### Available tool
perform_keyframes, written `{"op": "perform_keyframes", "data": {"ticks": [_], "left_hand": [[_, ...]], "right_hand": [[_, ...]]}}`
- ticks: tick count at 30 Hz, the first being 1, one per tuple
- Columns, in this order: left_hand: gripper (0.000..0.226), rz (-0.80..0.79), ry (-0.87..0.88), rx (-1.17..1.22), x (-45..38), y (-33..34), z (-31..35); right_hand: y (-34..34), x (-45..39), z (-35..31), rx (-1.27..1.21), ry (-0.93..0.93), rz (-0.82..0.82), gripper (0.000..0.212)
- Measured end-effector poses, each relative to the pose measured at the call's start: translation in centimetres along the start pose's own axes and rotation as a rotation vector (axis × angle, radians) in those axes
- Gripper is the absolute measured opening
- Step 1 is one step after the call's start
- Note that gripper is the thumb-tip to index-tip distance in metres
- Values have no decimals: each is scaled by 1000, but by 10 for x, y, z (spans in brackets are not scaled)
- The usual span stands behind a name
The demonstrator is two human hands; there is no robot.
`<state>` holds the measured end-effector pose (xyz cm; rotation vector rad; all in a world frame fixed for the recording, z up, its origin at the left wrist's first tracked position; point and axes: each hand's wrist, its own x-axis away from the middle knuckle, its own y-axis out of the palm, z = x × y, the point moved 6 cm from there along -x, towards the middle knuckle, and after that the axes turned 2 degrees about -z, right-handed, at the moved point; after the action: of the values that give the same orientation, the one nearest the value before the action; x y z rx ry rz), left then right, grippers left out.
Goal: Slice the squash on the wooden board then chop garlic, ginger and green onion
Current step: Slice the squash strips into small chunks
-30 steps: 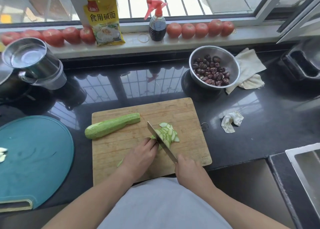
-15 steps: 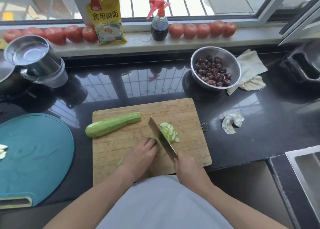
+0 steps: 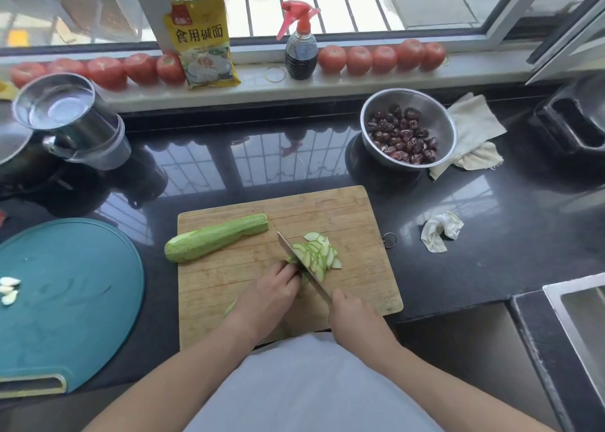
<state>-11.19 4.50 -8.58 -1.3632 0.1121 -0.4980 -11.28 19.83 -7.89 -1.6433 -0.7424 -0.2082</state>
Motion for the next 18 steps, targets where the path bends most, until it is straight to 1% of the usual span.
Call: {"op": "perform_keyframes", "data": {"ticks": [3,5,7,9,13,18], "left_hand": [[46,4,44,-50,1,2,1],[45,30,50,-30,1,2,1],[42,26,41,-11,2,2,0],[39,28,19,11,3,2,-2],[35,33,9,48,1,5,-3],[38,76,19,62,1,2,-4]], "right_hand": [[-1,-15,-7,-41,33,21,13],[-4,-20,-7,-110,40,53,8],[-7,-15,-3,-203,34,66,12],[-9,-6,2,-247,31,53,14],[-8,12,7,-169,8,19,11],[-10,16,5,-130,30,1,8]]}}
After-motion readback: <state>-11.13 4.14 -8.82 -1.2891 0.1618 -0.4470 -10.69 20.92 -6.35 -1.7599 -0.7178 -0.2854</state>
